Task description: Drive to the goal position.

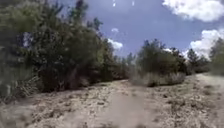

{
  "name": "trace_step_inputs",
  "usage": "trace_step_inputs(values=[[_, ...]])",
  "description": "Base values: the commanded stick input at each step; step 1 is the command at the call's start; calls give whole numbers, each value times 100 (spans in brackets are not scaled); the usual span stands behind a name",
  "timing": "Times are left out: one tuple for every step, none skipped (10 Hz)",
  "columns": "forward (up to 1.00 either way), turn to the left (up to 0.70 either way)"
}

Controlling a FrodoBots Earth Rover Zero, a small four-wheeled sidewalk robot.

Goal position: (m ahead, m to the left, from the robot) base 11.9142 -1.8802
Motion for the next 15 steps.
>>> trace_step_inputs(values=[[45, 0], [45, 0], [45, 0], [45, 0], [45, 0], [45, 0], [45, 0], [45, 0], [45, 0], [45, 0], [45, 0], [45, 0], [45, 0], [45, 0], [45, 0]])
